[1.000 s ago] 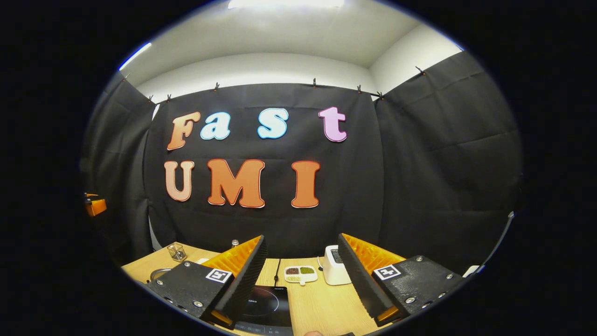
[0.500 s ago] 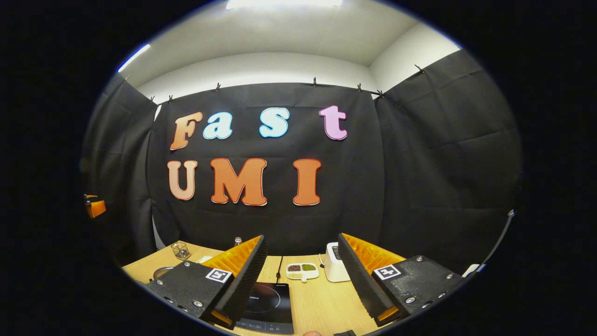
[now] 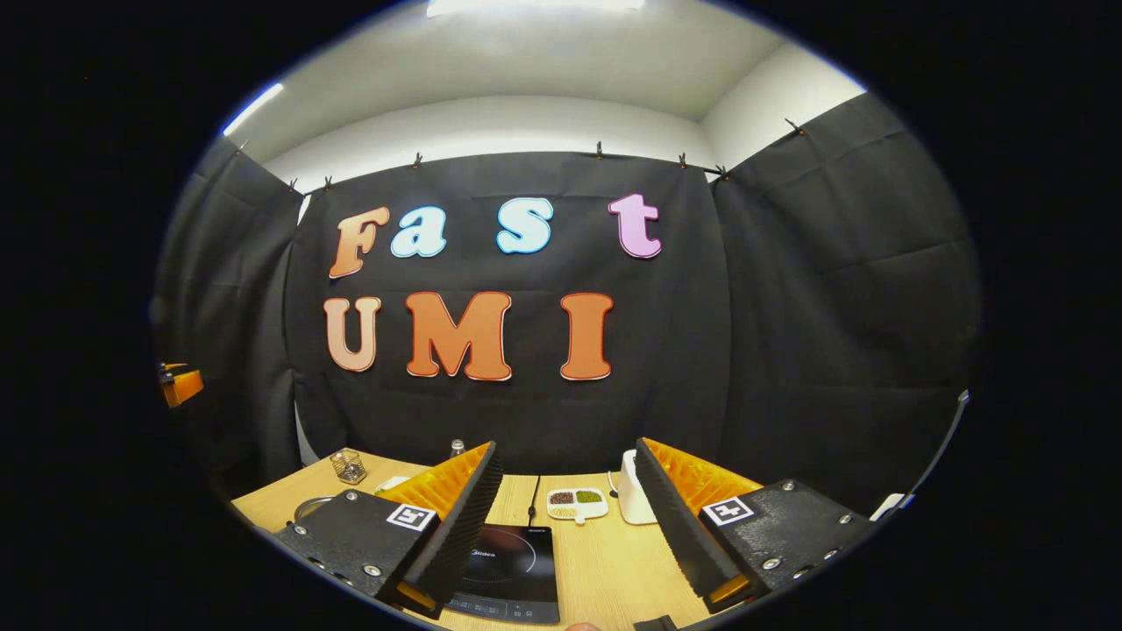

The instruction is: First push the handle of the pot to place it horizontally, then grasp the pot with both hands and set it on the induction cooktop.

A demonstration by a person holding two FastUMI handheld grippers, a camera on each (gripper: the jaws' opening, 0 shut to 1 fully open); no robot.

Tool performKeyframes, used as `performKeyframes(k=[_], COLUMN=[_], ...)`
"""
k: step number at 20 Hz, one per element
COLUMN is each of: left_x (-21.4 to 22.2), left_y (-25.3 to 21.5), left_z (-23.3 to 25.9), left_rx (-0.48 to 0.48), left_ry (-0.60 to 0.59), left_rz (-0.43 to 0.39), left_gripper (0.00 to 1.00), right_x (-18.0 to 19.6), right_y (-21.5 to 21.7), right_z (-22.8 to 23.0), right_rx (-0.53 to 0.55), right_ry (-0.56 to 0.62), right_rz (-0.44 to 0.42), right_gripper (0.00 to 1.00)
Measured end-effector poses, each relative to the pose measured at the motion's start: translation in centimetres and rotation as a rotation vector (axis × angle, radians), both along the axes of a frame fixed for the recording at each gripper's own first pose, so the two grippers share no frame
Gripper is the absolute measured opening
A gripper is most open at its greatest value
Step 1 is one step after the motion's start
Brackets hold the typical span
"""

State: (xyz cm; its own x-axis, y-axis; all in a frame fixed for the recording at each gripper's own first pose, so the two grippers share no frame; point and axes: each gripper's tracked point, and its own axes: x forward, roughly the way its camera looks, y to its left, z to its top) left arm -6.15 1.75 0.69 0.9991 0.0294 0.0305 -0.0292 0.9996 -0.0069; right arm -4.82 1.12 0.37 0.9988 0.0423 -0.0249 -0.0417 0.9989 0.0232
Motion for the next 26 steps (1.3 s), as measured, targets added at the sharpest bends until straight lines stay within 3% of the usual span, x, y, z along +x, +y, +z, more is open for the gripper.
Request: performKeyframes(k=[2, 6, 9, 10, 12, 14, 15, 25, 26], left_x=[-0.1, -0.3, -0.2, -0.1, -0.3, -1.0, -1.3, -3.5, -3.8], left_y=[-0.8, -1.7, -1.8, -1.9, -2.1, -2.8, -3.0, -5.4, -6.0], left_z=[-0.7, -1.4, -2.9, -3.7, -4.6, -5.4, -6.1, -15.4, -16.7], left_rx=[-0.010, 0.013, 0.016, 0.010, 0.009, 0.018, 0.028, -0.009, -0.013], left_ry=[0.016, 0.020, 0.061, 0.076, 0.094, 0.102, 0.110, 0.281, 0.300], left_rz=[-0.027, -0.088, -0.097, -0.103, -0.113, -0.150, -0.161, -0.223, -0.231], left_gripper=[0.59, 0.32, 0.27, 0.11, 0.05, 0.02, 0.02, 0.03, 0.02], right_x=[0.1, 0.1, 0.2, 0.1, 0.2, 0.3, 0.4, 0.8, 1.0], right_y=[-0.2, -0.2, 0.6, 0.6, 0.7, 0.9, 1.1, 3.2, 3.6], right_z=[0.1, -0.4, -1.0, -1.0, -0.8, -0.6, -0.6, -1.1, -1.4], right_rx=[0.001, -0.002, -0.010, -0.012, -0.008, -0.005, -0.008, -0.019, -0.024], right_ry=[-0.008, 0.001, 0.024, 0.022, 0.017, 0.015, 0.013, -0.009, -0.004], right_rz=[-0.012, -0.012, 0.006, 0.006, 0.003, 0.000, 0.001, 0.016, 0.021], right_gripper=[0.95, 0.95, 0.95, 0.95, 1.00, 1.00, 0.95, 0.95, 1.00])
